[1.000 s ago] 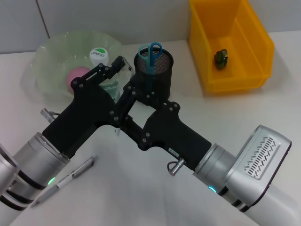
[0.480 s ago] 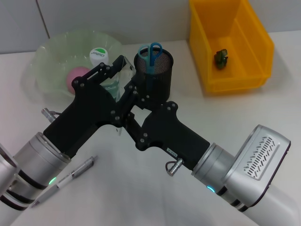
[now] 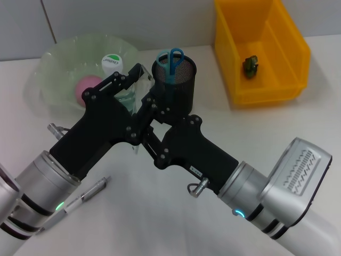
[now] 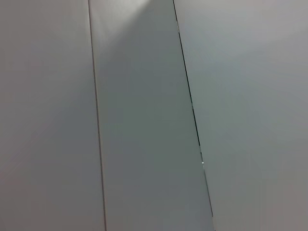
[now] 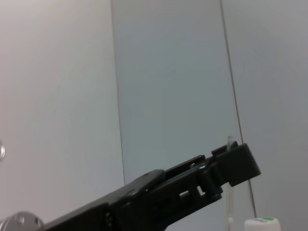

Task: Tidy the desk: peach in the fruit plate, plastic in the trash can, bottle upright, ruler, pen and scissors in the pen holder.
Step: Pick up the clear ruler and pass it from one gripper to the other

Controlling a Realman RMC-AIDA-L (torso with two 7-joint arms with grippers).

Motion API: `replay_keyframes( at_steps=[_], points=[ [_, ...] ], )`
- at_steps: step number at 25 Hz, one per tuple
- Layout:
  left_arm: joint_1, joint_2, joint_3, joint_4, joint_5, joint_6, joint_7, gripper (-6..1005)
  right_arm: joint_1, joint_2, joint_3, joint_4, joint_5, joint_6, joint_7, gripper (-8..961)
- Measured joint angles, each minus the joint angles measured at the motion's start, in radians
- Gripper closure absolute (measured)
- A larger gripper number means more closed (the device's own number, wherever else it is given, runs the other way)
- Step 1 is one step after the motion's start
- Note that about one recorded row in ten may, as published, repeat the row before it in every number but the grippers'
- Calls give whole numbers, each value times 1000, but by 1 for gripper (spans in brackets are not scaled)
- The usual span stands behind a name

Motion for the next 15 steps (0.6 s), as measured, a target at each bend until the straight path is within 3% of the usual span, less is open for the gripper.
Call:
replay_keyframes(
  at_steps=[15],
  points=[
    [-8, 0, 11, 0, -1, -6, 0, 605, -1, 0, 2, -3, 0, -2, 44, 755]
  ],
)
